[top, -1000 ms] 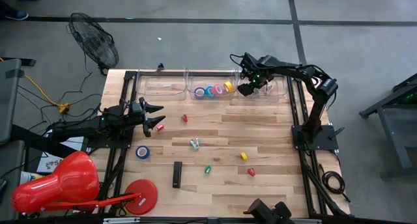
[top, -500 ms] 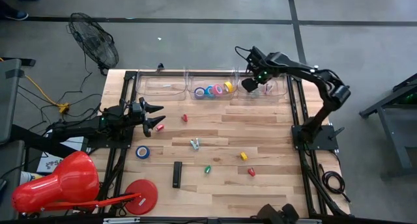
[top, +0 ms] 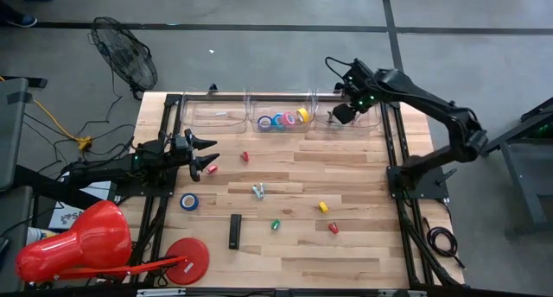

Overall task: Pick and place Stapler, Stapler remover, tape
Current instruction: Put the bottom right red stapler into the left transparent bin

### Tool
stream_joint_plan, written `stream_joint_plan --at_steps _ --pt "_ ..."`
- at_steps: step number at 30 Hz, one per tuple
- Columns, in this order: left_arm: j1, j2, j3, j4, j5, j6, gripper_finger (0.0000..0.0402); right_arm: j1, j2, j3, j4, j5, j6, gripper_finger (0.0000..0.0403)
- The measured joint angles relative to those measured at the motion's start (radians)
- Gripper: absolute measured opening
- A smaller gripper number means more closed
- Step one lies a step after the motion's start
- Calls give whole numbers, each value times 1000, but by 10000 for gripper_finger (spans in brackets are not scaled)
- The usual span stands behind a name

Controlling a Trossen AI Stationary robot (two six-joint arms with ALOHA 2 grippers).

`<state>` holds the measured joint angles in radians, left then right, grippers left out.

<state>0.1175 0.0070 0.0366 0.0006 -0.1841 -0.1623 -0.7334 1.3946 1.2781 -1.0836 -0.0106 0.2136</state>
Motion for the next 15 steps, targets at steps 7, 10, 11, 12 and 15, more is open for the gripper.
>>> stream_joint_plan --at_steps 7,10,11,12,15 --pt "0 0 0 0 0 0 230 88 -88 0 -53 0 96 222" --pt "0 0 0 0 0 0 230 152 -107 0 -80 0 151 222" --pt "0 0 0 0 0 0 230 177 -109 0 -93 3 167 222" --pt "0 0 0 0 0 0 230 203 -109 0 -106 7 184 222" --pt "0 0 0 0 0 0 230 290 -109 0 -157 22 242 222"
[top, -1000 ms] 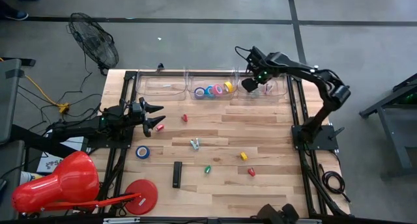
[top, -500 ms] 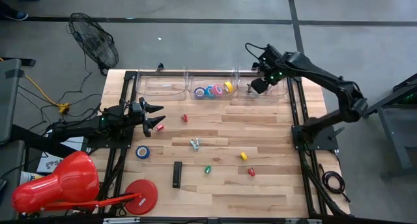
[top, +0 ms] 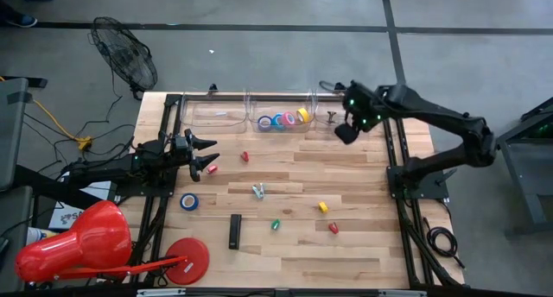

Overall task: Pick and place Stapler, Stapler remover, tape
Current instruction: Put the bottom right red stapler into the left transparent bin

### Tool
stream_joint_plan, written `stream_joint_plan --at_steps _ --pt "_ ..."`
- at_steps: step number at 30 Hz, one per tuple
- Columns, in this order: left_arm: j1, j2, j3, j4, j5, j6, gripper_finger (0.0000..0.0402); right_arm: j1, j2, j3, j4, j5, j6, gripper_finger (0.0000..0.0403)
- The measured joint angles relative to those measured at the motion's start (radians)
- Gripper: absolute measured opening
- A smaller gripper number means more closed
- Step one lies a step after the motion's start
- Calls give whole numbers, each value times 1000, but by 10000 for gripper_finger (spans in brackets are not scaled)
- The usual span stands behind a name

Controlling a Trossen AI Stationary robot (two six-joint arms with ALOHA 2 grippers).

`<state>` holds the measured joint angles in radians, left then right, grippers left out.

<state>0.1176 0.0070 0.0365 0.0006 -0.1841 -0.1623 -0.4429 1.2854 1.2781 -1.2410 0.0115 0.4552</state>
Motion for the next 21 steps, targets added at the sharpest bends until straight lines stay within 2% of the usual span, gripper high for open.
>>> stream_joint_plan --at_steps 7,21 --pt "0 0 0 0 0 0 230 217 0 0 -64 14 175 222" --pt "0 0 0 0 0 0 230 654 4 -16 -52 266 508 222"
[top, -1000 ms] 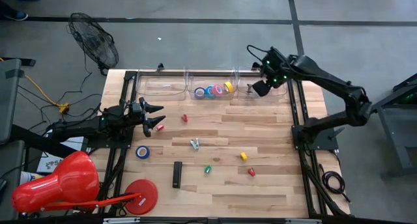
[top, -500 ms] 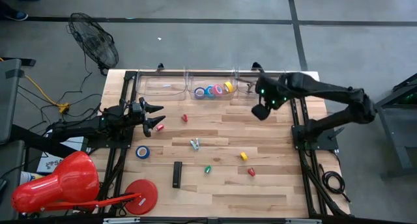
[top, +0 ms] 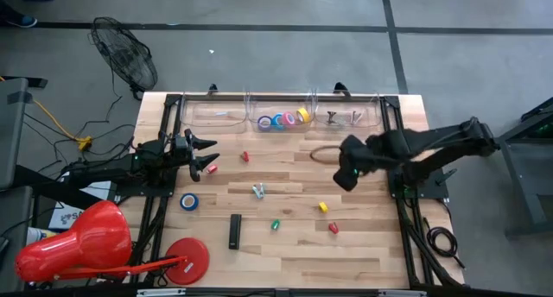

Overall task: Pick and place Stapler, Stapler remover, tape
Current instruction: Put the bottom right red stapler into the left transparent bin

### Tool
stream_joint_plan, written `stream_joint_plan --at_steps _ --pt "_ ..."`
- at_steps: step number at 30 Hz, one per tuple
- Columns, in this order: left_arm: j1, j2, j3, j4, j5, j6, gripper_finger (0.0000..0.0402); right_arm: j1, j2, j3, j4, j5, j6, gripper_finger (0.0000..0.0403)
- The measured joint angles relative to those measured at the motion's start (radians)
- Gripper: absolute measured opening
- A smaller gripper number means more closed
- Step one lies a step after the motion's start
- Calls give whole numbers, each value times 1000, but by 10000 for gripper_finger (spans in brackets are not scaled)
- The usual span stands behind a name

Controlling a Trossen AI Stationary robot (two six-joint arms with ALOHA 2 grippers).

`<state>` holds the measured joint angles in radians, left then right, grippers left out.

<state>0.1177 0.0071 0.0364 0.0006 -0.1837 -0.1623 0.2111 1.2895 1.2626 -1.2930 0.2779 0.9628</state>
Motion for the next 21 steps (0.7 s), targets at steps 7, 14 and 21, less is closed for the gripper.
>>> stream_joint_plan --at_steps 7,14,21 --pt "0 0 0 0 0 0 230 235 0 -227 178 -11 274 222" --pt "0 0 0 0 0 0 230 414 0 -494 590 2 447 222" --pt "0 0 0 0 0 0 230 527 0 -675 896 0 485 222"
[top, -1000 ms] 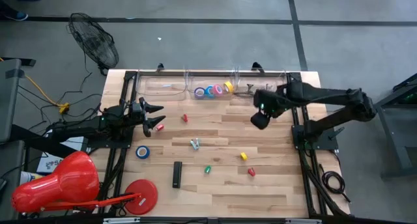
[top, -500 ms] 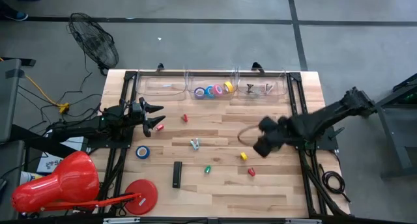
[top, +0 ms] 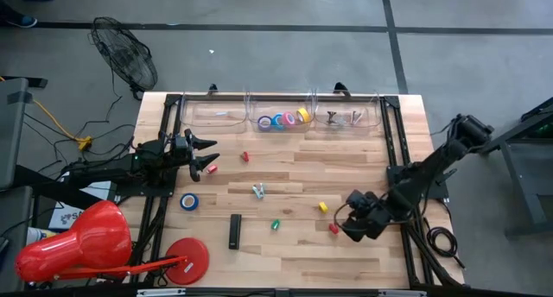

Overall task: Pick and place Stapler, Stapler remover, tape
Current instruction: Put the bottom right red stapler into the left transparent bin

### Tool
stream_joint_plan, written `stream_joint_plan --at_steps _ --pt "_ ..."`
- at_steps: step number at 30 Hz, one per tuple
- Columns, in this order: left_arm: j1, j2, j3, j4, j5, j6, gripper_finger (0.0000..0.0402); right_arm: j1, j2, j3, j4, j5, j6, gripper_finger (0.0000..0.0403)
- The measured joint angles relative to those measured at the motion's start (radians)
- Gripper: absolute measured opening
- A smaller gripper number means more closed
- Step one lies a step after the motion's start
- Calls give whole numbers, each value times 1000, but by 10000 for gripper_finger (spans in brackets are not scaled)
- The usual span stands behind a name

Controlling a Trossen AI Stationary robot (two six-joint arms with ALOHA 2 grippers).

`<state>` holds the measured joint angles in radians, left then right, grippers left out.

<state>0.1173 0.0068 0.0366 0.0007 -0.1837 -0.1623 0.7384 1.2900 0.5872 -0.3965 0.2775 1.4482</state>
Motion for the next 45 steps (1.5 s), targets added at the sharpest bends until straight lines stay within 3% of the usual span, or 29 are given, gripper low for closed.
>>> stream_joint_plan --at_steps 6,12,22,27,38,45 --pt "0 0 0 0 0 0 230 45 2 -49 62 -22 16 222" --pt "0 0 0 0 0 0 230 35 63 10 58 -101 -35 222" --pt "0 0 0 0 0 0 230 -47 269 245 -285 -249 13 222" --pt "0 0 0 0 0 0 230 -101 342 351 -343 -277 13 222" --pt "0 0 0 0 0 0 230 -236 346 422 -351 -317 35 222" --pt "0 0 0 0 0 0 230 -265 346 412 -358 -311 10 222"
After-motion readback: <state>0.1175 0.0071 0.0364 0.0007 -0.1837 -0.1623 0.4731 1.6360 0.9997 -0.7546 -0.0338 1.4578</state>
